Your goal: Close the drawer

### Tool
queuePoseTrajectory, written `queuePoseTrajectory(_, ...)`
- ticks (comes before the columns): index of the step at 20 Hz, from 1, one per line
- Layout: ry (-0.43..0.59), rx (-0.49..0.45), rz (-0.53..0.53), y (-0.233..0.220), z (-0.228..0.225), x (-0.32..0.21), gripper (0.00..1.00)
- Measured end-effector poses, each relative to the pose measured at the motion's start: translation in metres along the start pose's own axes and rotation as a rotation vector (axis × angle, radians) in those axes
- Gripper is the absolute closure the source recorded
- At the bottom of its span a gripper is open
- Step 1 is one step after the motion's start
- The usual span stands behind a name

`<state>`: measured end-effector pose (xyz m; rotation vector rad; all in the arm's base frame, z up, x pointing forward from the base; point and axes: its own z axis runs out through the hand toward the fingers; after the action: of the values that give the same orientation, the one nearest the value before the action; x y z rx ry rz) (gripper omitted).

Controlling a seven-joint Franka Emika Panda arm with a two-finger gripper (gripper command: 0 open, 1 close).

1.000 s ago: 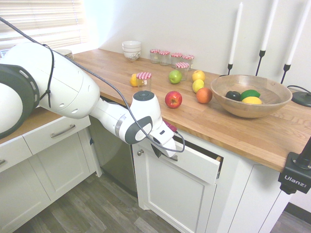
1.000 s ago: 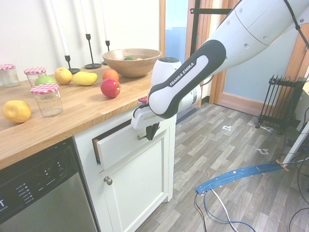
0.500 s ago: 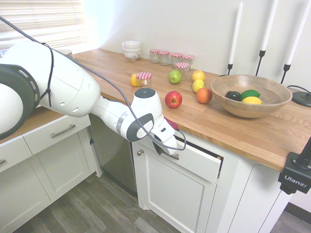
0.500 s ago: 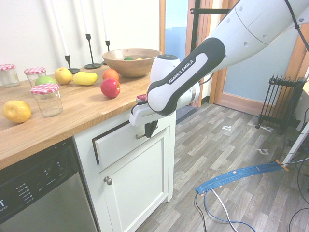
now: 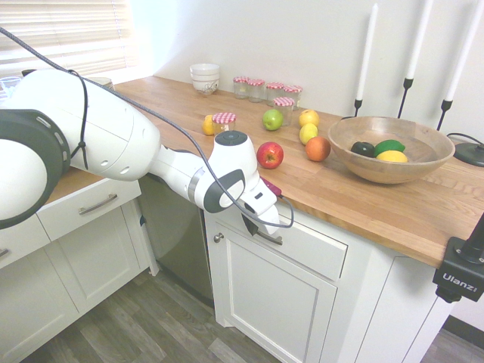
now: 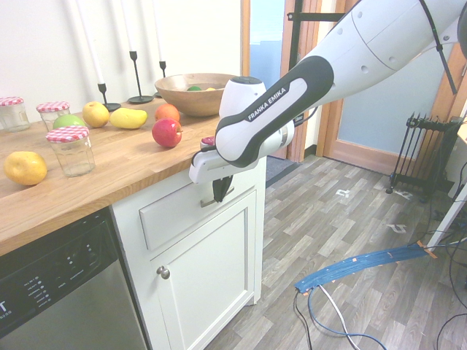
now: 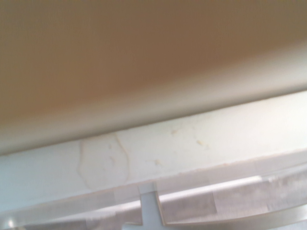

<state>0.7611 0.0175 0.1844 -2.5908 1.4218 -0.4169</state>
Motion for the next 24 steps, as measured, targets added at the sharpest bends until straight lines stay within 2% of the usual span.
queuePoseTrajectory(6,-0.005,0.003,-0.004,-0.004,-0.001,-0.003,1.00)
queuePoseTrajectory(13,-0.140,-0.198,0.003,0.041,0.002,0.000,1.00)
queuePoseTrajectory(17,-0.190,-0.285,-0.041,0.071,-0.045,0.004,1.00)
queuePoseTrajectory(24,-0.203,-0.303,-0.077,0.128,-0.124,-0.005,1.00)
